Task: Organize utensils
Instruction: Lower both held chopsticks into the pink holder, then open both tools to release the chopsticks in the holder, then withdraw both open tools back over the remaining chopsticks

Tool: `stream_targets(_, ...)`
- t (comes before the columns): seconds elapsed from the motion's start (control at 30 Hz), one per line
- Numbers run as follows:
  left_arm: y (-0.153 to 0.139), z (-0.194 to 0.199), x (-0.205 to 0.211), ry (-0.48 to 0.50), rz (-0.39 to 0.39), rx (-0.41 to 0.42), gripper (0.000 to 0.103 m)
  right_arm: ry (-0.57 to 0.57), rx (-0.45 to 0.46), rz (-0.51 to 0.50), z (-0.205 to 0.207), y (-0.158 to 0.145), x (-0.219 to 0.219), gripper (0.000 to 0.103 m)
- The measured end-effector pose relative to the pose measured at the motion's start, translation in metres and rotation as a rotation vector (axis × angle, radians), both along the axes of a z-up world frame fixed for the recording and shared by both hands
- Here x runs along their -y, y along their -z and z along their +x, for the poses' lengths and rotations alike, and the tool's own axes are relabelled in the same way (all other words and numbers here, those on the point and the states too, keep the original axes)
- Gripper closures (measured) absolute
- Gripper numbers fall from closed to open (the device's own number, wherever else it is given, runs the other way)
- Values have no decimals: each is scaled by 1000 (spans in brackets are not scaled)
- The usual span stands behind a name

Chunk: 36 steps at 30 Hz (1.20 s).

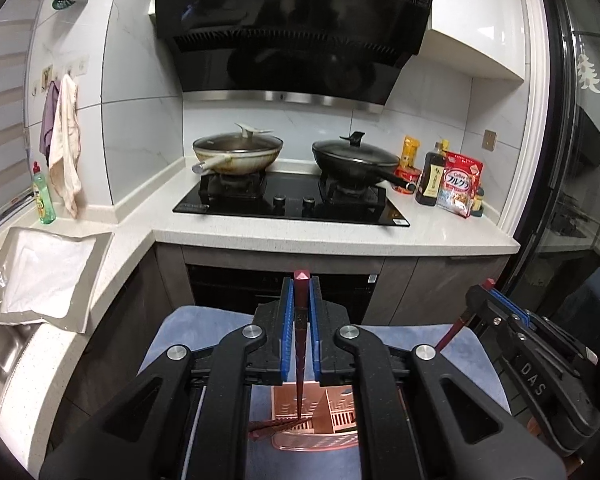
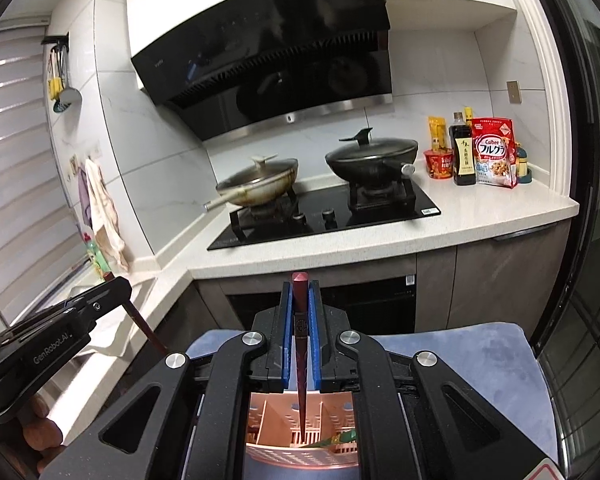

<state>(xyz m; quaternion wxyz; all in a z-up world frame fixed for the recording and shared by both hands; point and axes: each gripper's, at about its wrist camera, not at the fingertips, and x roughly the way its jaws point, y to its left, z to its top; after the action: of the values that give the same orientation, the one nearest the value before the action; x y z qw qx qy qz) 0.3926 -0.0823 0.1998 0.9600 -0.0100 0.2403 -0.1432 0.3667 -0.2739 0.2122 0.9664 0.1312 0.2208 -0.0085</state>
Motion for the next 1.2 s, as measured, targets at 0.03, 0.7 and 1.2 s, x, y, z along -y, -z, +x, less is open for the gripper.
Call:
stream_targets(0.03,1,0,0,3,0,-1,96,-1,-5,-7,1,2,-1,96)
stream_targets(0.7,2,-26,-1,-20,33,-1,53,-21,29,-51,-35,-14,-11,77)
stream_targets(1.2,12,-82,-14,-47,77,-29,49,-68,-4,-63,-106,-7,-33,71)
